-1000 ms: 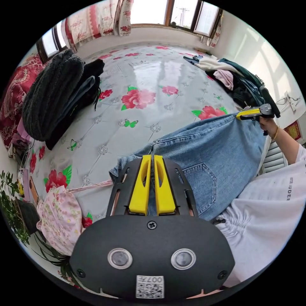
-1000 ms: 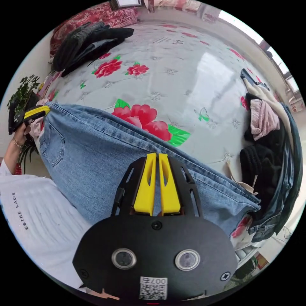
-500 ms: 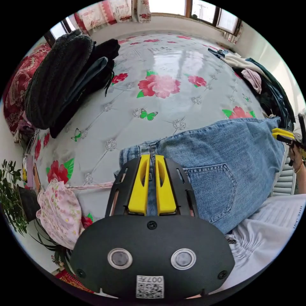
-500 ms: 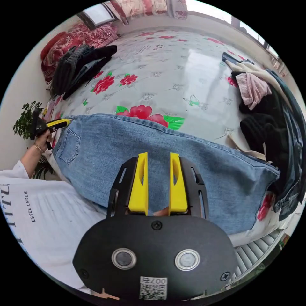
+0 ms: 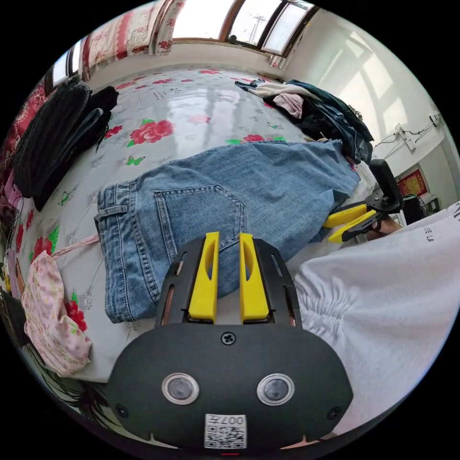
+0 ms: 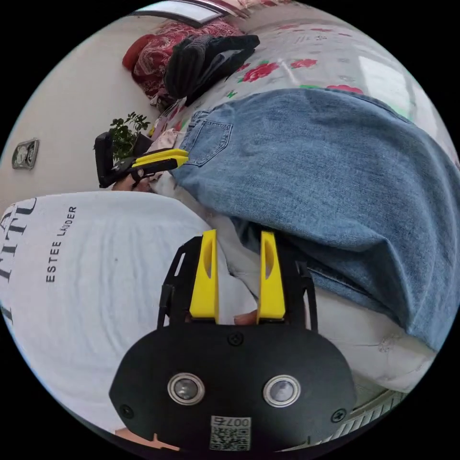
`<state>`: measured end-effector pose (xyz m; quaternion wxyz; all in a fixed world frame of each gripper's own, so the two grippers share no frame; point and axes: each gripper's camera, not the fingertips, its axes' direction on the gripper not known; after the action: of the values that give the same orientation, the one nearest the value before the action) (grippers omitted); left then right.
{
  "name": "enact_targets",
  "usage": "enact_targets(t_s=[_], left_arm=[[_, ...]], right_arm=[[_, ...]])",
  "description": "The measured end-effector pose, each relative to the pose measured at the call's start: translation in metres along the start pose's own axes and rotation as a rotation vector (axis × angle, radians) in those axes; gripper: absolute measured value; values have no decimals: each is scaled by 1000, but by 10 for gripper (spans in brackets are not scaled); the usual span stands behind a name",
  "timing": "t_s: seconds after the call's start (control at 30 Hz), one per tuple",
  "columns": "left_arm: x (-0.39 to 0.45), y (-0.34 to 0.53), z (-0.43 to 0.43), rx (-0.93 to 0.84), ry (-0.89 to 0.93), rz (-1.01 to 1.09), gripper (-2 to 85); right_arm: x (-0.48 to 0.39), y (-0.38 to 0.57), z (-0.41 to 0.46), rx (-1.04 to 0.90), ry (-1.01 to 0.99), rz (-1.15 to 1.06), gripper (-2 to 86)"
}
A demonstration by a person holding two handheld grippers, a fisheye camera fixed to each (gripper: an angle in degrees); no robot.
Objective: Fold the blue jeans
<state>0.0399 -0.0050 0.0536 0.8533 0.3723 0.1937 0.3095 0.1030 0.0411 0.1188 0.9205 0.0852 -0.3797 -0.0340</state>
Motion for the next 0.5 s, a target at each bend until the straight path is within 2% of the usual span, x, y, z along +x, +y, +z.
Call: enact_targets(t_s=[0.17,0.33,0.43,0.5], left_arm=[[-2,-3,27,-89,-123,-4,25],[3,6,55,-162,-265,92,-8],[14,13,59,-148,-305,124,-9],[14,18,59,-138,-292,92,-9]], right_arm=[[-22,-22,14,-30,94,-79,40],[-49,35,4,27,165,-207,9],[-42,68,18,-33,177,-191,3],[-28,80,12,-1,134,-145,5]])
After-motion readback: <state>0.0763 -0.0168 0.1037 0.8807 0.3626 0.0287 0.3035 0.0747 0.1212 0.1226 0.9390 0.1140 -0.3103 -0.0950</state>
